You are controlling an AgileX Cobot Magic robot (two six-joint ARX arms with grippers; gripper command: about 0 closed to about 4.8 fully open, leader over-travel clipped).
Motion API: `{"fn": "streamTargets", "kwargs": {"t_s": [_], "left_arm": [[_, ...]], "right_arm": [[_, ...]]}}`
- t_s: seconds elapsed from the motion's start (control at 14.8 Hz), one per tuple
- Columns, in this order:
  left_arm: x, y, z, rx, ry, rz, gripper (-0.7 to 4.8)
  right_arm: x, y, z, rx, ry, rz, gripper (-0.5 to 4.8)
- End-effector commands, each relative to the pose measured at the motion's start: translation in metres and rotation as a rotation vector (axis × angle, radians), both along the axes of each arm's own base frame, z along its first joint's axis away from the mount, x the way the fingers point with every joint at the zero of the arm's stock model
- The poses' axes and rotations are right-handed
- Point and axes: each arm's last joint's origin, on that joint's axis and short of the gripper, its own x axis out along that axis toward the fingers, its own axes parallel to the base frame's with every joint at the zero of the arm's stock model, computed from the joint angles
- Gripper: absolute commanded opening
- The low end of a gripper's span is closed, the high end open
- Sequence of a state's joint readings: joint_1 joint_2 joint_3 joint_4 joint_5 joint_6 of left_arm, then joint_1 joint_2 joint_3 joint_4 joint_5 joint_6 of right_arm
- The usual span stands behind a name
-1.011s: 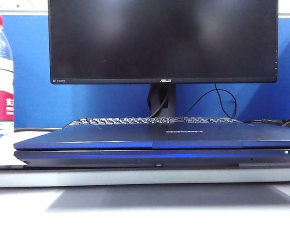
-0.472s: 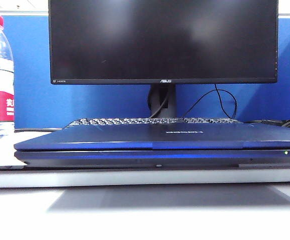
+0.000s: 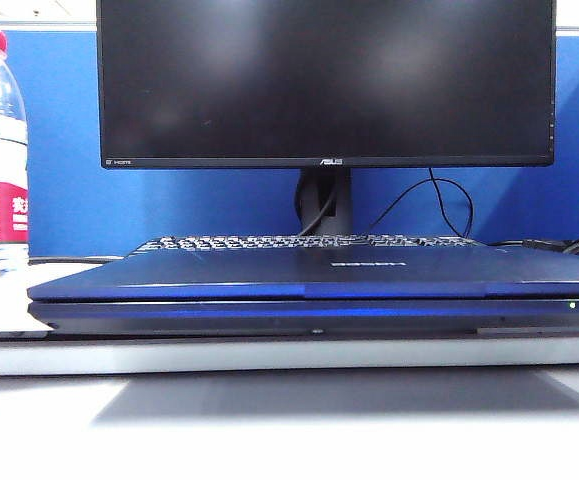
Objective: Close the lid of the black laptop.
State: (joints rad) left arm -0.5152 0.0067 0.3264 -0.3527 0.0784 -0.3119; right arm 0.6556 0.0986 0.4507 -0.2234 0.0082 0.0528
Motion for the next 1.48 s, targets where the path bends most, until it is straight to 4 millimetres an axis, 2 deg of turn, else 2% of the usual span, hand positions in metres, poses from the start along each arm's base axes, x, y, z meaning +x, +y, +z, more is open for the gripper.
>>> {"fn": "streamTargets", "kwargs": {"t_s": [0.07,0.4,0.81,0.88,0.94,1.15,1.35,1.48], "left_arm": [[0.001,0.000,0.000,-0.007,-0.009,0.012,-0.04],[0.001,0.000,-0.001,-0.019,-0.001,0.008,-0.04],[0.001,0.000,-0.001,0.000,-0.010,0.012,-0.04],[0.002,0.002,-0.002,0.113,-0.066,0.046,-0.03],[0.006,0.008,-0.003,0.136,-0.079,0.151,-0.03],[0.020,0.023,-0.007,0.120,-0.220,0.383,-0.03],[0.025,0.033,-0.013,0.143,-0.262,0.571,-0.03],[0.031,0.035,-0.026,0.141,-0.269,0.601,-0.03]], "right_arm": [[0.011,0.008,-0.024,-0.015,0.018,-0.022,-0.06],[0.013,0.009,-0.033,-0.048,0.070,-0.015,-0.06],[0.013,0.009,-0.033,-0.048,0.070,-0.015,-0.05],[0.013,0.009,-0.033,-0.048,0.070,-0.015,-0.06],[0.013,0.009,-0.033,-0.048,0.070,-0.015,-0.06],[0.013,0.009,-0.033,-0.052,0.074,-0.016,-0.06],[0.012,0.009,-0.034,-0.057,0.081,-0.015,-0.06],[0.013,0.009,-0.034,-0.058,0.082,-0.015,-0.05]]}}
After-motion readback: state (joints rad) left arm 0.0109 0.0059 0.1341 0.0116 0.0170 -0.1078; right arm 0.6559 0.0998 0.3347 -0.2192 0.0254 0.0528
